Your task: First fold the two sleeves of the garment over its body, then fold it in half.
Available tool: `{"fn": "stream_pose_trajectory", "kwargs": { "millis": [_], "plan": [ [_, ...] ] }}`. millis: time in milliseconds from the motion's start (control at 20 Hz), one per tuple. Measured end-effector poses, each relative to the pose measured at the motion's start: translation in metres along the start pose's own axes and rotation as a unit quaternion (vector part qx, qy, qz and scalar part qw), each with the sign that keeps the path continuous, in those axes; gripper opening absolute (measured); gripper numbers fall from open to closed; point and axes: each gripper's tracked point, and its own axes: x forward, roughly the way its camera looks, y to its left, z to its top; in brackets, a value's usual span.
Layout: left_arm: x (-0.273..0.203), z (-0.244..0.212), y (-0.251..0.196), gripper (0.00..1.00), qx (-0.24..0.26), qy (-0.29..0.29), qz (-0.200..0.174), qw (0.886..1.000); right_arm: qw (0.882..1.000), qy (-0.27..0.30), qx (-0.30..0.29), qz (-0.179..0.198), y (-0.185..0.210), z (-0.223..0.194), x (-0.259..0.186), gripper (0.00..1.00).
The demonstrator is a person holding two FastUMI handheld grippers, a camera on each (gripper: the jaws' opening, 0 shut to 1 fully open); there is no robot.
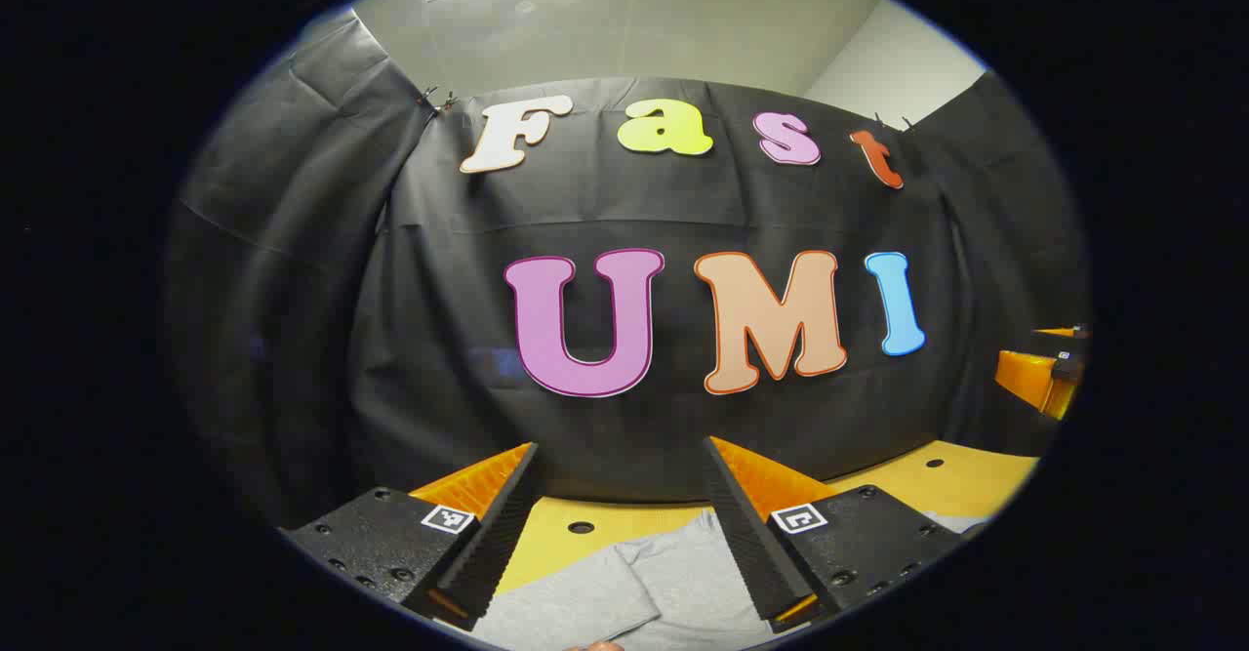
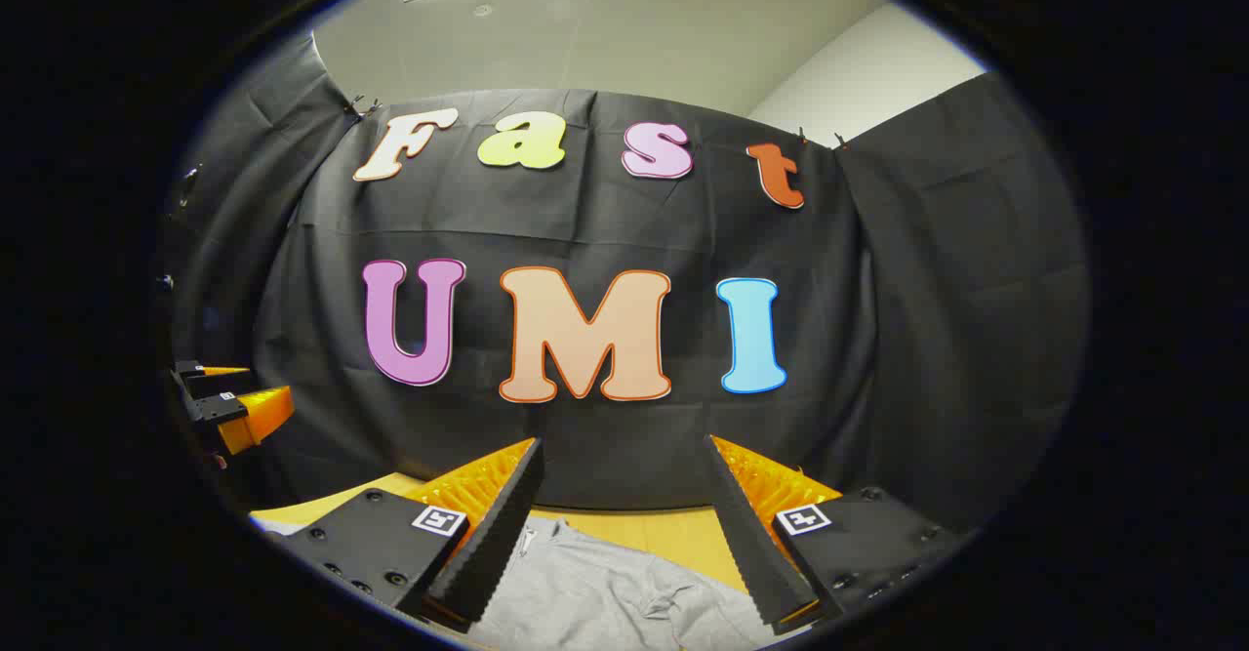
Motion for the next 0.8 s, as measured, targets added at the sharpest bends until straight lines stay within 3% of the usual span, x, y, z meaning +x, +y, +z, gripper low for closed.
{"fn": "stream_pose_trajectory", "kwargs": {
  "millis": [800],
  "plan": [
    [-0.005, -0.007, -0.008, 0.94, 0.001, 0.008, 0.003, 1.000, 1.000, 0.002, -0.013, -0.021, -0.037, 0.001, -0.003, 0.99]
  ]
}}
